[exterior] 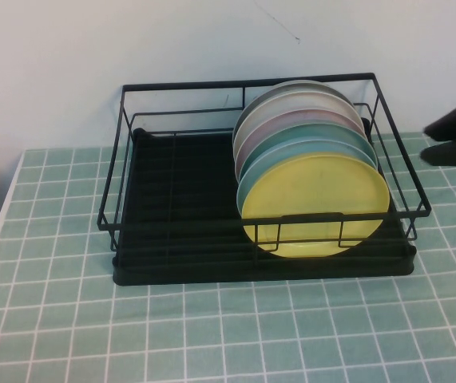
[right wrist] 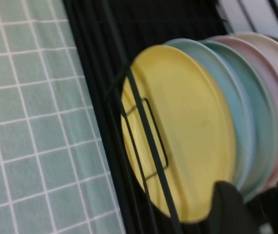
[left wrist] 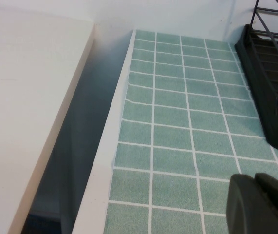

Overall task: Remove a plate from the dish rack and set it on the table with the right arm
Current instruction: Grasp the plate from the shelf

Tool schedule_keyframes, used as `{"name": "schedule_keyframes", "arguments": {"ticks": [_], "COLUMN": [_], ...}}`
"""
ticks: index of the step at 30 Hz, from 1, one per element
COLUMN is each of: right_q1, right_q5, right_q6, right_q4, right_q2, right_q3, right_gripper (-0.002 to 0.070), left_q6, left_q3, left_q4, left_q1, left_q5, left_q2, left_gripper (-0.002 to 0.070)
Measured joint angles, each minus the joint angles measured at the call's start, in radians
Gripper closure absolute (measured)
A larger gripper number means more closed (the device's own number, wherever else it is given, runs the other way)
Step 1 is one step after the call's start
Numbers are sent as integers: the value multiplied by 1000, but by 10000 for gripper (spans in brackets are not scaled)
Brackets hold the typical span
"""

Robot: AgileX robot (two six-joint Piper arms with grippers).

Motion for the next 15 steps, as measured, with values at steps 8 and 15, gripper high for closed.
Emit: {"name": "schedule_keyframes", "arguments": {"ticks": [8,15], "right_q1": [99,146], "right_q5": [-112,-211], "right_q6": [-21,-74], "right_q4": [-17,-22], "right_q2": [238,303], "right_q3": [-79,-88], "right_gripper": [288,276], "left_q6": [0,0], "left_q3": [0,0], "left_q4": [0,0], "left_q1": [0,0], "left_q5": [0,0], "left_q2": [0,0], "left_gripper": [678,678]}}
